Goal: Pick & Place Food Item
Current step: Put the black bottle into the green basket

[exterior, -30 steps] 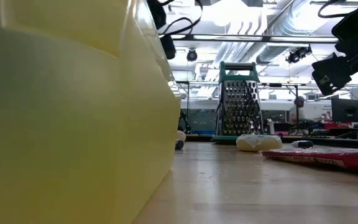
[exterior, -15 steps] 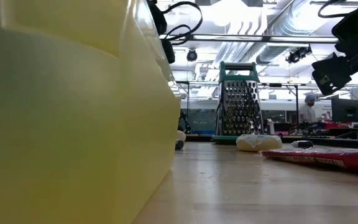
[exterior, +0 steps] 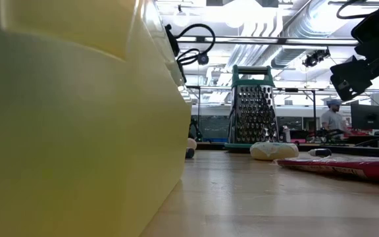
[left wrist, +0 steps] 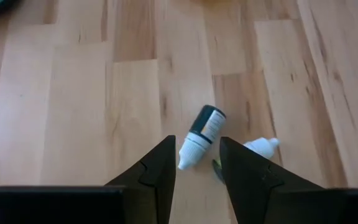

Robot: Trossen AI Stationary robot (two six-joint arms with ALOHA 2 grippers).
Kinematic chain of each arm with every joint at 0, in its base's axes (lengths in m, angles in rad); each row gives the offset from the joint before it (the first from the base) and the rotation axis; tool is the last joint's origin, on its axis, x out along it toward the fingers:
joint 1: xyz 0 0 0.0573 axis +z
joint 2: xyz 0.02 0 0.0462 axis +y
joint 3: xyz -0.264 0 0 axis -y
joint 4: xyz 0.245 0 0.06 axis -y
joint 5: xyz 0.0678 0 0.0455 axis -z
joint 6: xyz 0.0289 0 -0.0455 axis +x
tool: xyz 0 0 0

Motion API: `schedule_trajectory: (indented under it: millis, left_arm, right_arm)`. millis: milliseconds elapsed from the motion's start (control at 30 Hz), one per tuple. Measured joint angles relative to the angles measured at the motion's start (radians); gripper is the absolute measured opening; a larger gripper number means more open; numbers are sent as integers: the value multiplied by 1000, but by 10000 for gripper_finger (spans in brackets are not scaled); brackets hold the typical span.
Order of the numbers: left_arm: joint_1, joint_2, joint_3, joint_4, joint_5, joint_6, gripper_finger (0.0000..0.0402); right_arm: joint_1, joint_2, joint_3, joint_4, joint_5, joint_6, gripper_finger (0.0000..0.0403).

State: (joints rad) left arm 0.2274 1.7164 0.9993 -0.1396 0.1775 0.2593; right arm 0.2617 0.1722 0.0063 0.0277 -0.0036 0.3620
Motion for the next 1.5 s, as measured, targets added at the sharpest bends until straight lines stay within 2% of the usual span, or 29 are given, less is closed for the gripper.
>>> schedule_trajectory:
  millis: [233, 467, 1033, 1500]
  left_arm:
    - [0, 13, 0, 15, 4, 83, 119]
    - [24, 31, -1, 49, 97, 184, 119]
    - [36, 53, 1, 67, 85, 66, 119]
    - [-7, 65, 0, 55, 8, 57, 119]
  right_arm:
    - [0, 0, 0, 0, 0, 0, 188]
    - [0, 0, 0, 0, 0, 0, 188]
    - [0, 0, 0, 0, 0, 0, 188]
    - [0, 0, 0, 0, 0, 0, 188]
